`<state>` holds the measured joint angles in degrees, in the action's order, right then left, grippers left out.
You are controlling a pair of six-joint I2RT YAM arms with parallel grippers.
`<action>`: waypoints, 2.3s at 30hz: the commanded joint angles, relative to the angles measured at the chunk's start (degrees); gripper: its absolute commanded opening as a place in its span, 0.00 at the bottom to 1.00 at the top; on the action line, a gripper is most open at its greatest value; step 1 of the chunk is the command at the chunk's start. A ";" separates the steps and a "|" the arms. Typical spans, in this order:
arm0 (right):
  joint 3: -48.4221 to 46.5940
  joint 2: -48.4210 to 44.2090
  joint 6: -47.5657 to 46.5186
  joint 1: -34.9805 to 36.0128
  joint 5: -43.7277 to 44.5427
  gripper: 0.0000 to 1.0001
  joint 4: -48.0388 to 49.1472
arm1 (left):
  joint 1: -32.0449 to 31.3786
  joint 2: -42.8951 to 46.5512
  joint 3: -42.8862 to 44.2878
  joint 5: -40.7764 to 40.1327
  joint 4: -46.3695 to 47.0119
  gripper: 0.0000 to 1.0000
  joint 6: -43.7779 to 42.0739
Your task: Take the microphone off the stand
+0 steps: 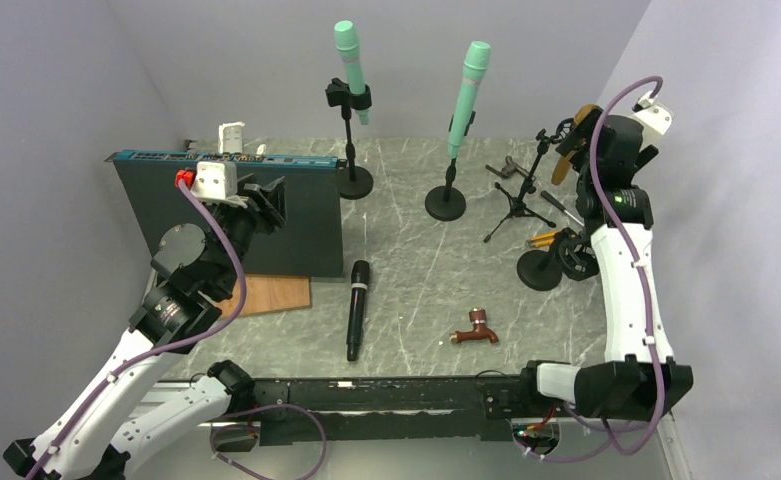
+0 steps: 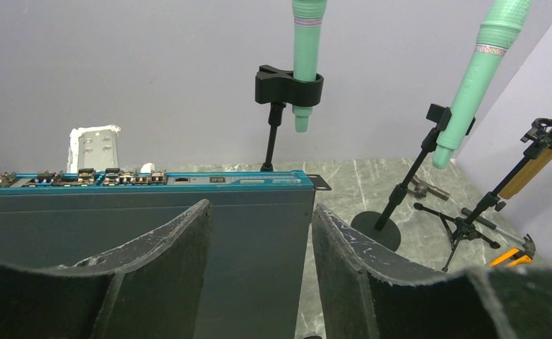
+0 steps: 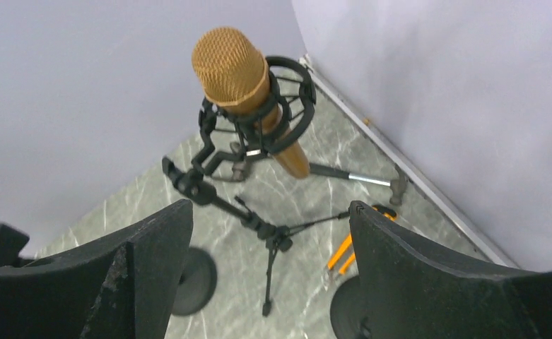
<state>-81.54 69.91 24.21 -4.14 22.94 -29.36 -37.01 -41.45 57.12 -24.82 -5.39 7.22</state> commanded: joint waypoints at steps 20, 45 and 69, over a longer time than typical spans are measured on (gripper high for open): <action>-21.81 25.31 -3.31 12.70 33.15 0.90 -2.27 | -1.46 -0.70 -0.30 0.25 2.42 0.61 -0.19; -29.74 36.18 -7.01 8.69 39.80 0.73 2.15 | -3.01 0.30 -0.89 -1.96 3.32 0.62 -1.94; -27.87 27.46 -52.89 15.30 45.31 0.00 44.57 | -3.59 -0.59 -0.65 -1.96 2.85 0.60 -1.69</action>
<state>-109.27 103.18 -11.55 9.08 64.66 -5.48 -40.23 -41.87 56.47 -26.39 -4.12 5.61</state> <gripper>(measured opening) 0.495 0.602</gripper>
